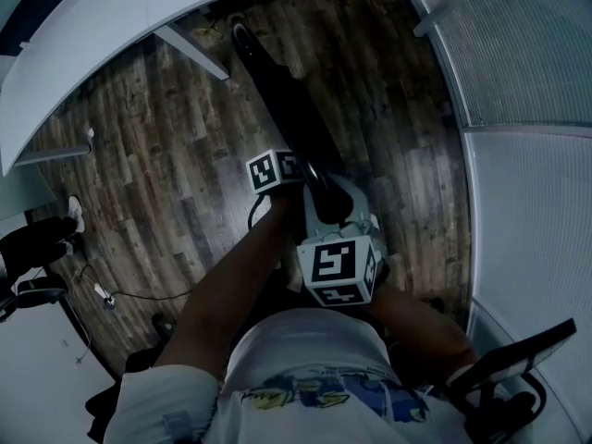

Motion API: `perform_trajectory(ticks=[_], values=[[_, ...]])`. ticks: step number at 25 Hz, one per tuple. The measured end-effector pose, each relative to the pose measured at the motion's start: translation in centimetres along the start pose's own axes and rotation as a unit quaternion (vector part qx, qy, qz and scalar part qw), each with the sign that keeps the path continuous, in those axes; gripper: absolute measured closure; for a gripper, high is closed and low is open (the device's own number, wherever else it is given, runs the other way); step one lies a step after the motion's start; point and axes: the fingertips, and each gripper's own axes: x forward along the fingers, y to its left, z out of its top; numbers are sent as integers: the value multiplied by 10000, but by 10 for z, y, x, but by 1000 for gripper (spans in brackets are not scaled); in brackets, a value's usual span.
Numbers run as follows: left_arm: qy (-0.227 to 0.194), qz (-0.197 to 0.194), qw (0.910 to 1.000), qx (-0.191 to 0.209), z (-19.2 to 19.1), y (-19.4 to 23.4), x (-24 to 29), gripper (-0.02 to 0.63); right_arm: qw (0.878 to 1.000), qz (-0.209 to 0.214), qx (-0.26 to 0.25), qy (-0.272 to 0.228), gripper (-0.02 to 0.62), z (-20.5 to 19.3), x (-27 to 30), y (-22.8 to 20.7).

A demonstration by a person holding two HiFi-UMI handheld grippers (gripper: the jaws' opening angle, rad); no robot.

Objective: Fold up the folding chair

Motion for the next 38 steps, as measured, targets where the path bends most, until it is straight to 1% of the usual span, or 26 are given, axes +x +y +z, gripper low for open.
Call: perform_trajectory(ticks=[6,10,13,17,23,27,30,34,38], values=[[-23,117,9999,-19,0,-1,0,472,10000,-26,50,-26,511,-1,-1,-1],[-55,75,9999,-64,-1,-3,1,472,10000,42,76,28,511,-3,-1,-2],[-195,-3,9996,-196,0,-5,3,474,9999,110,29,22,514,-1,-1,-4],[-362,-91,9984,-419,6,-10,-2,476,9995,262,7,-147,518,14,1,-4],[-548,-105,9958,-727,10,-6,-16,476,9985,517,-92,-168,523,27,2,5],[-699,-112,9929,-956,14,-1,-32,477,9970,708,-255,-172,525,36,5,20],[-894,-70,9896,-1125,22,7,-49,477,9947,914,-431,-179,528,47,7,33],[-1159,-25,9837,-1374,34,24,-73,479,9906,1184,-658,-197,531,61,14,57],[-1473,-57,9759,-1607,55,37,-104,479,9847,1440,-948,-247,531,86,21,84]])
